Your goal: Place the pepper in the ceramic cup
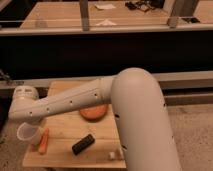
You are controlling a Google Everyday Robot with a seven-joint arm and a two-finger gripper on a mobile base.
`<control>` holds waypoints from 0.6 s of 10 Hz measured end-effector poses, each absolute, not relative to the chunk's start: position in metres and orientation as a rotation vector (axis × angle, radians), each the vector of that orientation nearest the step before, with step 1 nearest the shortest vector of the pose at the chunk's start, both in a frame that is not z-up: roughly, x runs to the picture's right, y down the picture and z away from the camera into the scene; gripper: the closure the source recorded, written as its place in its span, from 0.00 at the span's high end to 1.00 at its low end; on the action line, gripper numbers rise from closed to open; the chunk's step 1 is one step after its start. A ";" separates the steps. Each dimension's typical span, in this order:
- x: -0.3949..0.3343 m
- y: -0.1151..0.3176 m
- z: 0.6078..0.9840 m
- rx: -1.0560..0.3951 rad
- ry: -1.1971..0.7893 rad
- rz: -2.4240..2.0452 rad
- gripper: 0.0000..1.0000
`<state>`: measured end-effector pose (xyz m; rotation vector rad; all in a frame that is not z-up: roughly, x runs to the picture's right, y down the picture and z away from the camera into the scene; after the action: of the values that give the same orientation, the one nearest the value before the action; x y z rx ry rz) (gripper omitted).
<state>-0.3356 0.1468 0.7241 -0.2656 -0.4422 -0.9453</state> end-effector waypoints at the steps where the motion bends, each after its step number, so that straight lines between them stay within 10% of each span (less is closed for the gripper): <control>1: -0.335 0.147 0.725 -0.267 -0.442 -0.945 0.58; 6: -0.336 0.148 0.724 -0.267 -0.443 -0.948 0.58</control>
<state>-0.3357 0.1477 0.7243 -0.2667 -0.4426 -0.9476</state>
